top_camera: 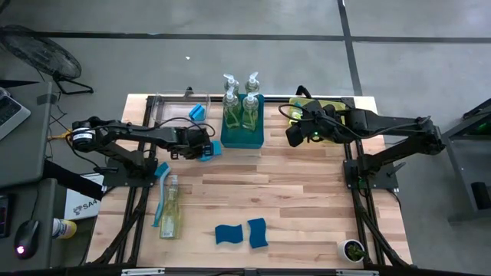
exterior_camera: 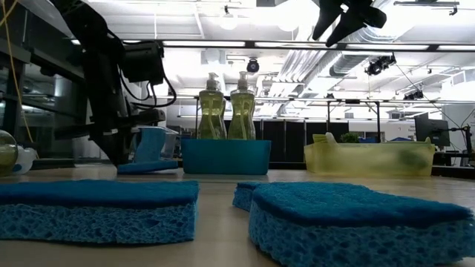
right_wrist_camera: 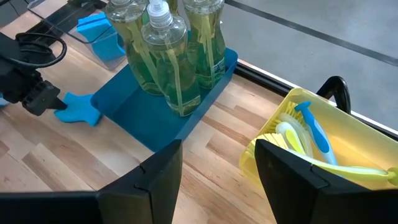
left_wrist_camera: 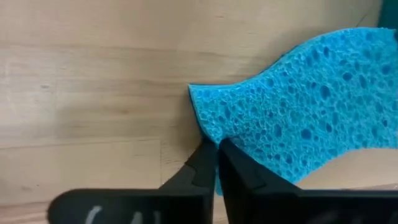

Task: Pick & Place Kitchen Sink Supplies
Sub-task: Put the blue sponge into the transparent bin

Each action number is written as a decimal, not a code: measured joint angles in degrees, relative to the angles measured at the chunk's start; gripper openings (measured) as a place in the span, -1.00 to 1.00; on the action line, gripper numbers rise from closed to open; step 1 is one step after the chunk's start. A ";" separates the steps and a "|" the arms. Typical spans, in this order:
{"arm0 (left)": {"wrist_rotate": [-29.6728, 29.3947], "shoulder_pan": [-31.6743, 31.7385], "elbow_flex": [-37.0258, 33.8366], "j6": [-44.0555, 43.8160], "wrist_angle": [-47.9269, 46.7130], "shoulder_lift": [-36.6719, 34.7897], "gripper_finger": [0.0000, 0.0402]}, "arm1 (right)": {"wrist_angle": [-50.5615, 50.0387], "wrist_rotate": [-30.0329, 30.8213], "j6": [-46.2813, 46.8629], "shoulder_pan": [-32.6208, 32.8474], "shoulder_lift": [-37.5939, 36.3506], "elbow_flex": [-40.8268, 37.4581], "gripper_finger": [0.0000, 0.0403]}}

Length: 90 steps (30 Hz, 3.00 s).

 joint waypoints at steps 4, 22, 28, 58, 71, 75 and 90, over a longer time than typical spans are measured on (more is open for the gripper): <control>-0.19 0.00 0.00 1.33 -0.10 0.00 -0.98 | -0.19 -0.08 0.00 0.00 0.00 0.01 -0.03; -2.13 0.00 3.40 10.76 -11.49 -6.41 -1.00 | -0.87 -0.12 -0.19 0.00 0.00 0.02 -0.03; -3.06 0.00 8.00 16.37 -19.82 -11.04 -1.00 | -0.87 -0.01 -0.22 0.00 0.00 0.02 -0.03; -31.77 6.12 46.02 36.33 -60.28 -5.35 -1.00 | -0.76 0.53 -0.15 -0.02 0.00 0.02 -0.03; -41.61 16.20 47.24 54.63 -59.48 6.32 -1.00 | -0.74 0.27 0.85 -0.02 0.00 0.02 -0.03; -44.73 17.37 47.25 59.21 -56.80 9.27 -1.00 | -0.76 0.42 0.85 -0.02 0.00 0.02 -0.03; -47.50 18.76 47.23 62.82 -51.32 18.19 -1.00 | -0.81 0.26 0.84 -0.01 0.01 0.02 -0.03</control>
